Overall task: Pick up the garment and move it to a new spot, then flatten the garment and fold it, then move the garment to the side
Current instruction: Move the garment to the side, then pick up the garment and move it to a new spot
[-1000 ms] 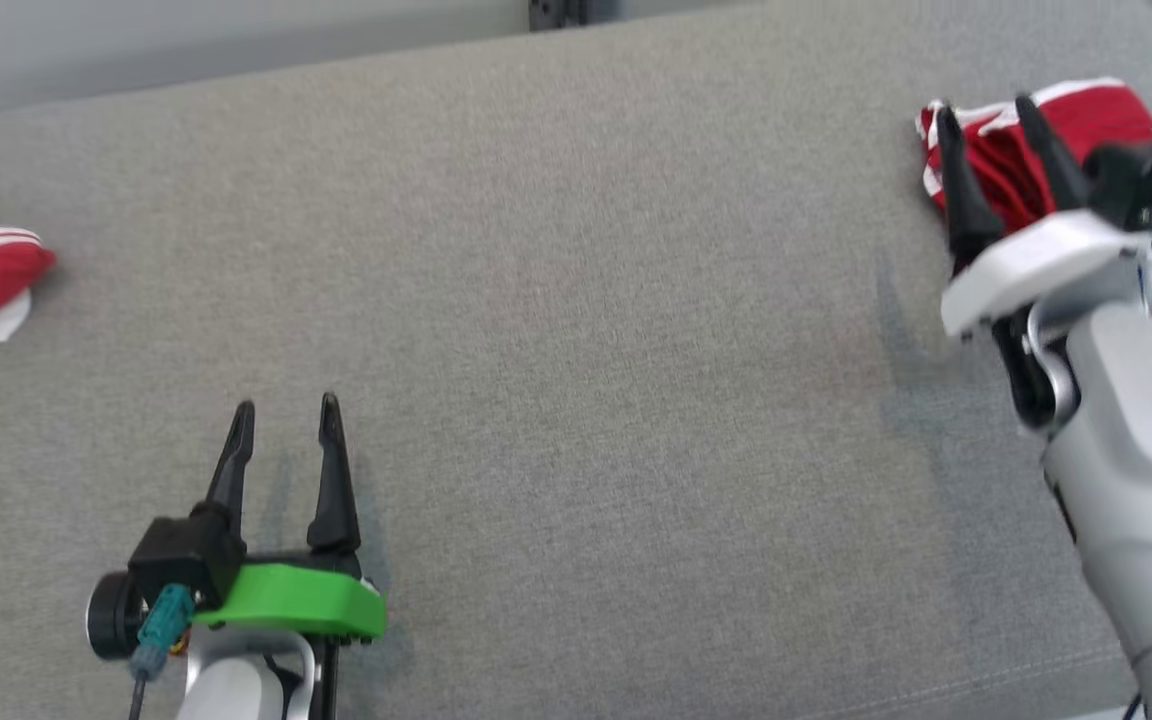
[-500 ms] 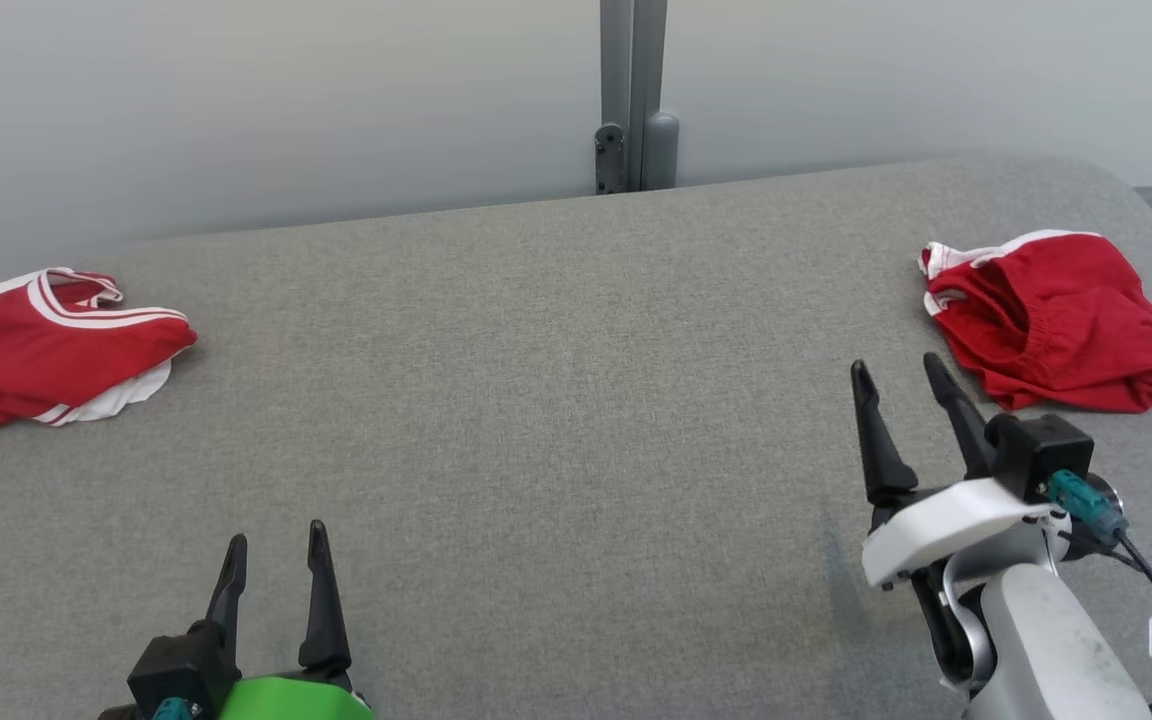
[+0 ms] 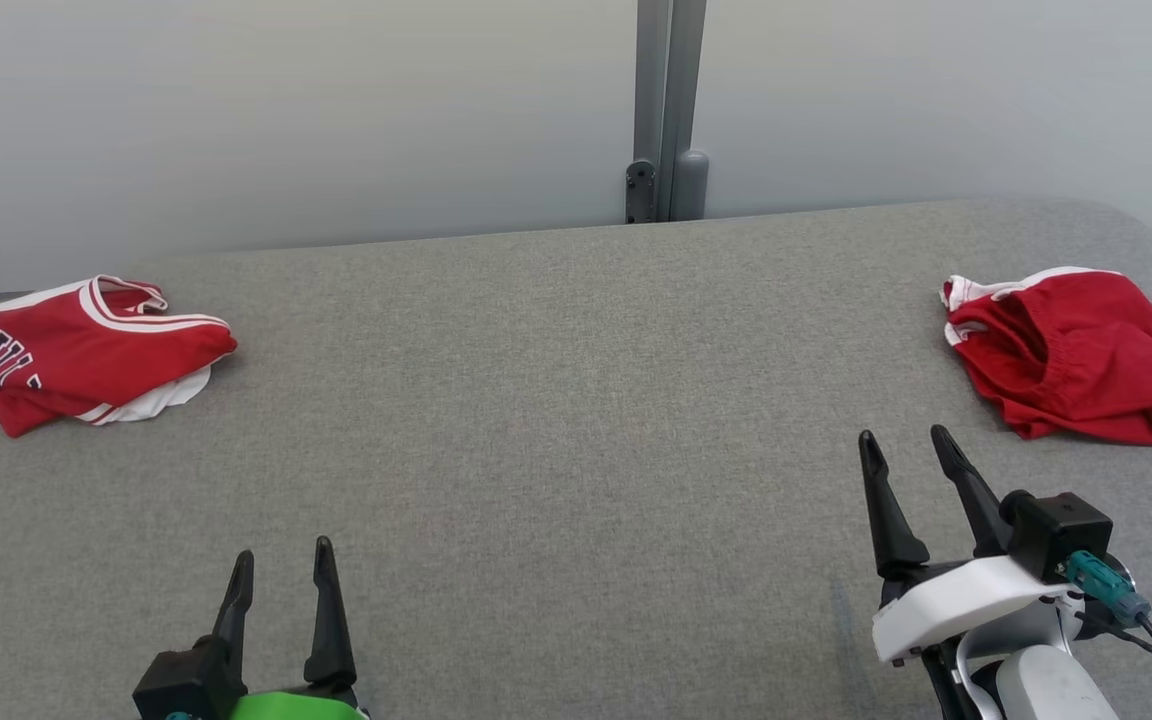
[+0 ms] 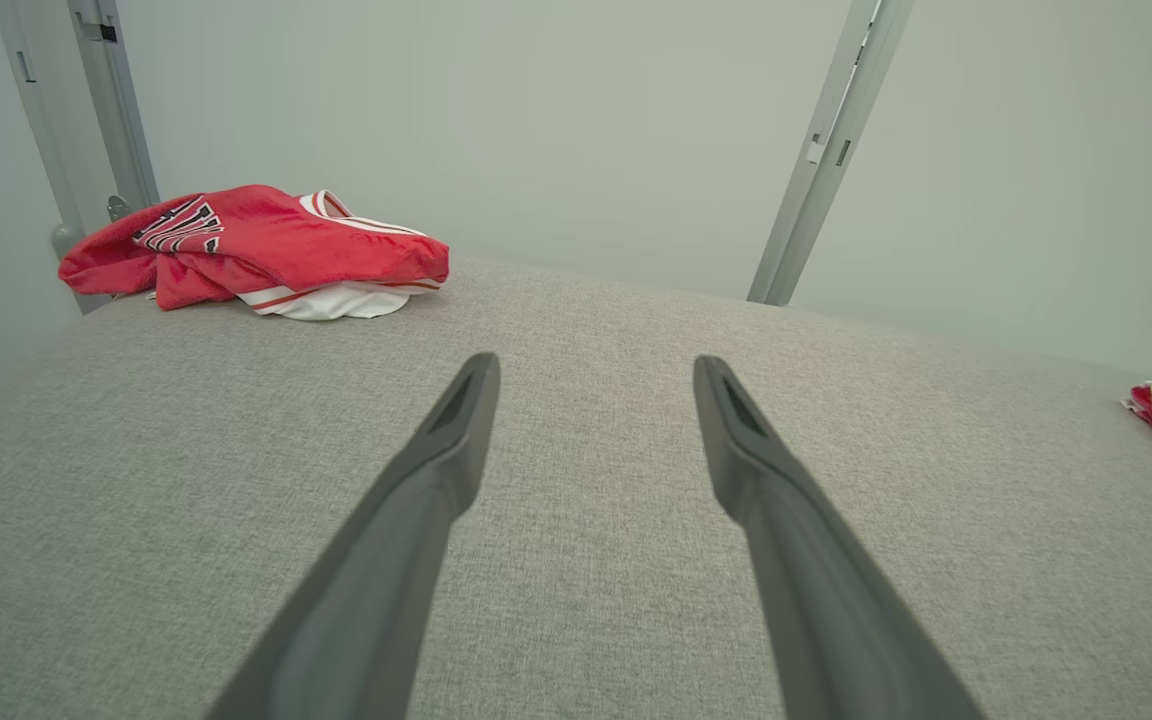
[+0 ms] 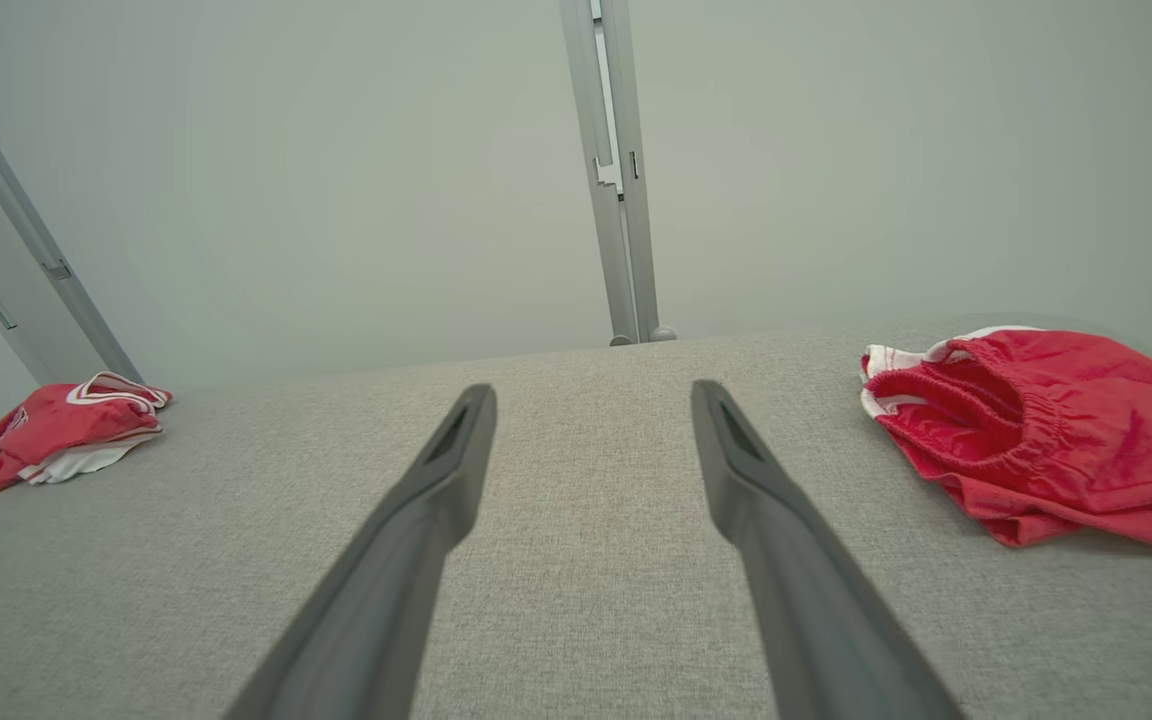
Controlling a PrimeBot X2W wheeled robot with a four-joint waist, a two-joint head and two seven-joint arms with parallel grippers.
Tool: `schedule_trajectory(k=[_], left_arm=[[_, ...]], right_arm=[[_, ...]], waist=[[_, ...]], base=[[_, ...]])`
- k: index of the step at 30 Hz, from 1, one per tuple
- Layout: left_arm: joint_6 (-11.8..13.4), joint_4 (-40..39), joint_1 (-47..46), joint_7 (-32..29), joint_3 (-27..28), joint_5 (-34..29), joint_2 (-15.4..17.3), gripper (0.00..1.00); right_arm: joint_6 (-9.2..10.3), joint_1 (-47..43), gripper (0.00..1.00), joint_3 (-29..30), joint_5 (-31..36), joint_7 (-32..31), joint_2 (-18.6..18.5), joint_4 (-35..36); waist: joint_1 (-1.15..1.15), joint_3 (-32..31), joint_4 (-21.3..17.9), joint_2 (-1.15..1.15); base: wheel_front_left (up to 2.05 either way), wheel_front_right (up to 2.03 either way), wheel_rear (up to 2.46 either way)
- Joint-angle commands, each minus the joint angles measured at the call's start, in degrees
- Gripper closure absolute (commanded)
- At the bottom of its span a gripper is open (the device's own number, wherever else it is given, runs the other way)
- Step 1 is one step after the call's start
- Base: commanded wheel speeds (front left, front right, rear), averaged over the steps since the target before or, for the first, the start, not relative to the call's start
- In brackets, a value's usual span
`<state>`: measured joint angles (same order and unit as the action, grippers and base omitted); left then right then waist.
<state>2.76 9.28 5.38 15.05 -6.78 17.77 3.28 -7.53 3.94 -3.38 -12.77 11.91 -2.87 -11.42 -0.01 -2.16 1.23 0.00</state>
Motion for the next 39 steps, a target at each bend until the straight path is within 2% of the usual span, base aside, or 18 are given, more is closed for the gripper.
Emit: schedule_trajectory(k=[1,12,17,22,34,36,39], left_arm=[[-0.2,-0.1,0.0,0.2,0.2,-0.2,0.0,0.00],[-0.6,0.2,-0.7,0.2,0.4,-0.7,-0.2,0.00],[-0.6,0.2,-1.3,0.1,0.2,-1.0,-0.2,0.00],[-0.6,0.0,-1.9,0.1,0.4,-1.7,-0.1,0.00],[-0.5,-0.7,-1.6,0.1,1.7,-2.1,0.6,0.00],[-0.6,-0.7,-1.4,0.1,2.0,-1.9,0.6,0.00],[0.2,-2.0,-0.5,0.1,3.1,-1.3,0.4,0.00]], right_arm=[[0.08,-0.6,0.00,0.0,-0.1,-0.2,-0.1,0.4],[0.08,-0.8,0.00,0.6,0.5,-1.1,-0.1,0.9],[0.08,-0.8,0.00,0.2,0.2,-1.5,0.0,1.0],[0.08,-0.2,0.00,-1.8,-0.4,-1.5,-0.1,1.3],[0.08,0.0,0.00,-3.2,-1.2,-0.8,-0.1,0.6],[0.08,0.4,0.00,-3.8,-1.3,-0.7,-0.1,0.4],[0.08,2.2,0.00,-5.7,-1.1,-1.4,-0.1,0.4]], waist=[[0.01,0.0,-0.1,0.00],[0.01,0.2,0.4,0.00],[0.01,0.1,2.7,0.00],[0.01,0.1,8.2,0.00],[0.01,0.6,25.9,0.00],[0.01,0.9,27.9,0.00],[0.01,2.0,28.7,0.00]], base=[[0.00,0.00,0.00],[0.00,0.00,0.00],[0.00,0.00,0.00],[0.00,0.00,0.00],[0.00,0.00,0.00],[0.00,0.00,0.00],[0.00,0.00,0.00]])
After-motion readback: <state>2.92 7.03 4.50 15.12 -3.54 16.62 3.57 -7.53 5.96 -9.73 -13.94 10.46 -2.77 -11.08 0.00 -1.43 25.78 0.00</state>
